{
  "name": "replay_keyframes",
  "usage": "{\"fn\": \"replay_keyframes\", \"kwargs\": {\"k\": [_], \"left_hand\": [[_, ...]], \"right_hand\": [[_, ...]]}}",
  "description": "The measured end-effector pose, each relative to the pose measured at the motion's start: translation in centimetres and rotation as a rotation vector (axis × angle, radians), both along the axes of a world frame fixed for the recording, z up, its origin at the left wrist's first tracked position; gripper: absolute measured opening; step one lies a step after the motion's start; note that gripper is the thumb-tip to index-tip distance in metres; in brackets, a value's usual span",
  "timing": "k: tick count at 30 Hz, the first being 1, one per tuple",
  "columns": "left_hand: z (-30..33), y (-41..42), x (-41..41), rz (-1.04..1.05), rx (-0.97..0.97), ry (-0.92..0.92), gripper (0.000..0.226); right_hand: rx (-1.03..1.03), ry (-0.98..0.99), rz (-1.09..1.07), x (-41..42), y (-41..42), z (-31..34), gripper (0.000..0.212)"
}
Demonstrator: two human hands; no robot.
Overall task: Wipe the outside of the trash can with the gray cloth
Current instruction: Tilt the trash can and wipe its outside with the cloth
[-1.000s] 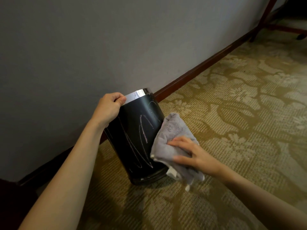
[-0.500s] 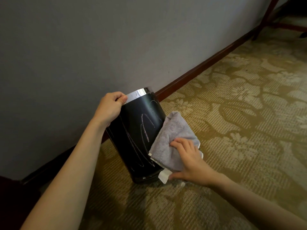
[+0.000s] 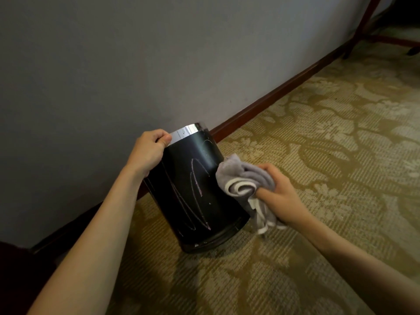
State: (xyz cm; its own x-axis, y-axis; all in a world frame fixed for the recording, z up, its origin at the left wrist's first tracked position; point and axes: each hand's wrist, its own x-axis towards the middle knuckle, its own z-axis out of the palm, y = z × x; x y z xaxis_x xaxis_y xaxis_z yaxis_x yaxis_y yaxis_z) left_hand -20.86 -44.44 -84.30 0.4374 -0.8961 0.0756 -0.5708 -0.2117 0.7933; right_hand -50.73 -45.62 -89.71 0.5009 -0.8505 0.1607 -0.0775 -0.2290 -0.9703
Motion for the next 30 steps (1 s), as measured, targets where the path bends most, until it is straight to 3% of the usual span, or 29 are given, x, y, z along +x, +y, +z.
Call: {"fn": "replay_keyframes", "kwargs": {"k": [6, 8, 10, 12, 15, 23, 30], "left_hand": [[0.0, -0.1, -0.3, -0.001, -0.004, -0.005, 0.03], [-0.1, -0.2, -0.6, -0.001, -0.017, -0.022, 0.031], [0.0, -0.3, -0.7, -0.001, -0.02, -0.034, 0.031], [0.1, -0.3, -0.7, -0.007, -0.017, -0.031, 0.03], [0.2, -0.2, -0.8, -0.021, -0.017, -0.024, 0.029], [0.4, -0.1, -1.3, -0.033, -0.014, -0.028, 0.029], [0.5, -0.3, -1.9, -0.031, -0.016, -0.07, 0.026]], "right_hand": [[0.479, -0.108, -0.05, 0.9, -0.3, -2.0, 0.028], [0.447, -0.088, -0.161, 1.1, -0.3, -2.8, 0.022], [0.341, 0.071, -0.208, 1.1, -0.8, -2.9, 0.021], [0.357, 0.168, -0.157, 0.7, -1.3, -2.8, 0.037], [0.473, 0.085, -0.111, 0.2, -1.3, -2.8, 0.067], [-0.011, 0.314, -0.23, 0.5, -0.1, -2.2, 0.025], [-0.321, 0.903, -0.196, 1.7, -0.7, 0.7, 0.026]]}}
